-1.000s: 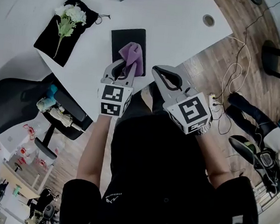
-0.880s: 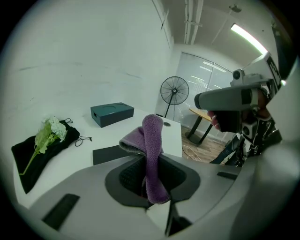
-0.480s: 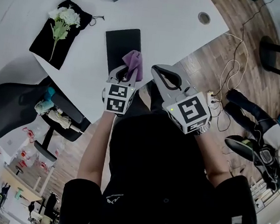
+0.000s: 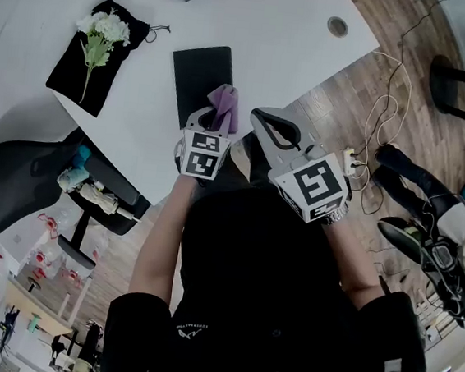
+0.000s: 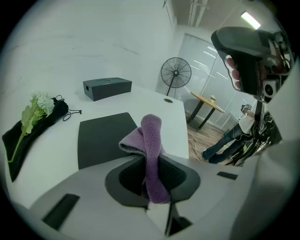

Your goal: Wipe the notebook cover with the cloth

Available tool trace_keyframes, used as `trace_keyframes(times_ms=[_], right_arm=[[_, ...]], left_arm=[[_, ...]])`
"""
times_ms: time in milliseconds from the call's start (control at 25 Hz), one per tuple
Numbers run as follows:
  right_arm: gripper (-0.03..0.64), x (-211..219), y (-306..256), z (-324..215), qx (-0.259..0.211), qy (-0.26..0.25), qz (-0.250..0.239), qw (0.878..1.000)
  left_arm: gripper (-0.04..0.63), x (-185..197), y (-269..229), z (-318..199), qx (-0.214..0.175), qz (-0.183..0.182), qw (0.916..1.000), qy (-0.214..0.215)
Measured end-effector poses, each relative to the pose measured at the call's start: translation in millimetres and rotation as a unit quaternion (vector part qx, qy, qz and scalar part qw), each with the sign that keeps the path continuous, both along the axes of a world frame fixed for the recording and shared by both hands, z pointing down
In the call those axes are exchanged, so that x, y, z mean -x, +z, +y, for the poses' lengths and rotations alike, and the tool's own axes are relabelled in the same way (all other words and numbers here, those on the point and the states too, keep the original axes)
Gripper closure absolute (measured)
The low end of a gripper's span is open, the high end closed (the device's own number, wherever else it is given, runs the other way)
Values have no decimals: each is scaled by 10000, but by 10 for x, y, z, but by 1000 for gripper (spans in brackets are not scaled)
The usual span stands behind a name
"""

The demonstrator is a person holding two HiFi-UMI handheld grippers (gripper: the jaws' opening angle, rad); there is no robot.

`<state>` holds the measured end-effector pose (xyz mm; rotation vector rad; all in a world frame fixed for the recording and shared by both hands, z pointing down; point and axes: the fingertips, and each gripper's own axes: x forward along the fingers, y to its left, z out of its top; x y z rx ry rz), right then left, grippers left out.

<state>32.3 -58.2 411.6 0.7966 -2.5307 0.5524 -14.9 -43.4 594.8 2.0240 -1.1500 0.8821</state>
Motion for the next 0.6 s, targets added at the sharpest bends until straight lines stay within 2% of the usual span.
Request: trace_keyframes(times_ms=[240,600], right_arm=[[614,30,18,5,22,12,20,10000],[614,101,33,24,37,34,11,10000]], left_arm=[[528,29,45,-20,-127,-273,9993,216],[528,18,41,-42,-253,-193,9994,137]])
